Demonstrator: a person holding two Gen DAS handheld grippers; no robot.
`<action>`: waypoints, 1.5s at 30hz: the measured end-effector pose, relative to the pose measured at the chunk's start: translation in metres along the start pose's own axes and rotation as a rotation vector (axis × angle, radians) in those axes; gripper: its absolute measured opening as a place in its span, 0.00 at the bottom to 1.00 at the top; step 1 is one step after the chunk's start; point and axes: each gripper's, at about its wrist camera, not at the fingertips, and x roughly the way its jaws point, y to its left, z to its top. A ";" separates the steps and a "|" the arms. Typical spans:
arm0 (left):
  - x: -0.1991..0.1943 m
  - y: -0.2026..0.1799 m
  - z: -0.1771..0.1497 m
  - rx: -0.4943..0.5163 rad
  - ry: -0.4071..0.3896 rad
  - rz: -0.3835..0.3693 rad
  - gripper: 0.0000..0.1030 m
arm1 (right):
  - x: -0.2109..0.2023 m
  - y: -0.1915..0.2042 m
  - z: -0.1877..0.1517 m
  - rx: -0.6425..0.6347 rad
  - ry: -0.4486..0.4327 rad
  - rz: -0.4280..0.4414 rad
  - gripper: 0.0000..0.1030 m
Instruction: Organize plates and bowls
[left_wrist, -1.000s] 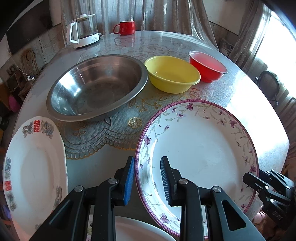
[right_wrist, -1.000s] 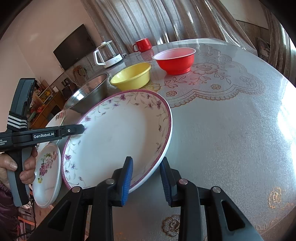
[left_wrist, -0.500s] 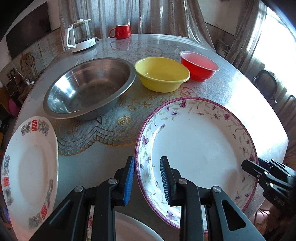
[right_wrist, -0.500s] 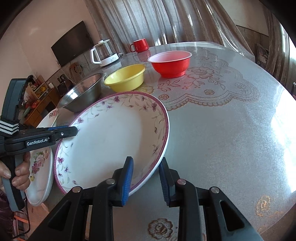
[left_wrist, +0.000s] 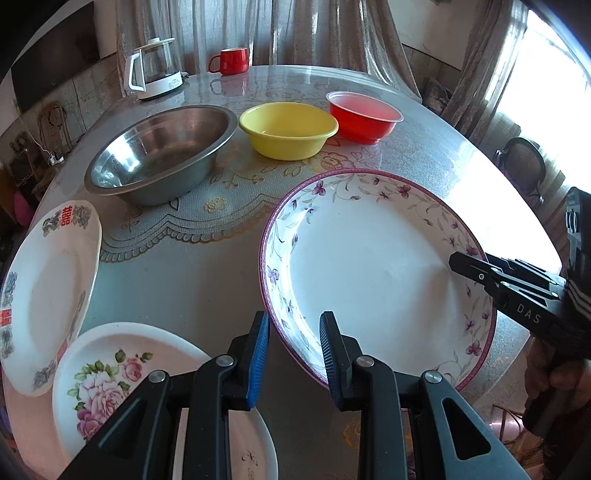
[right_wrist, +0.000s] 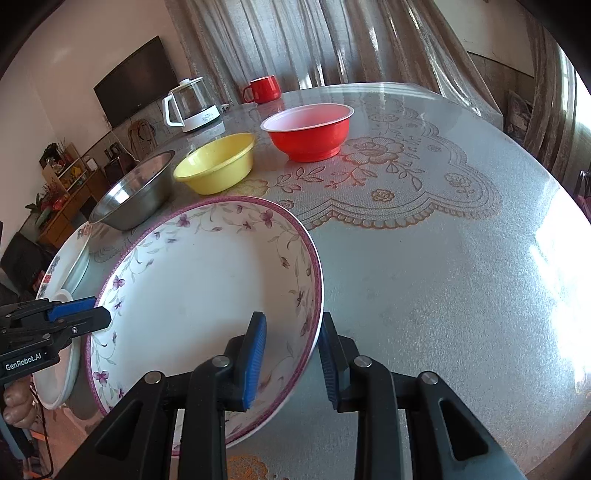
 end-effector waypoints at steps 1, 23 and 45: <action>-0.001 -0.001 -0.003 -0.003 -0.004 0.001 0.27 | 0.000 0.000 0.000 -0.008 0.000 0.000 0.27; -0.033 -0.027 -0.037 0.041 -0.081 -0.133 0.20 | -0.020 0.011 -0.026 -0.097 0.028 -0.011 0.20; -0.067 0.083 -0.070 -0.279 -0.175 -0.039 0.20 | -0.032 0.007 -0.037 -0.029 0.103 0.063 0.24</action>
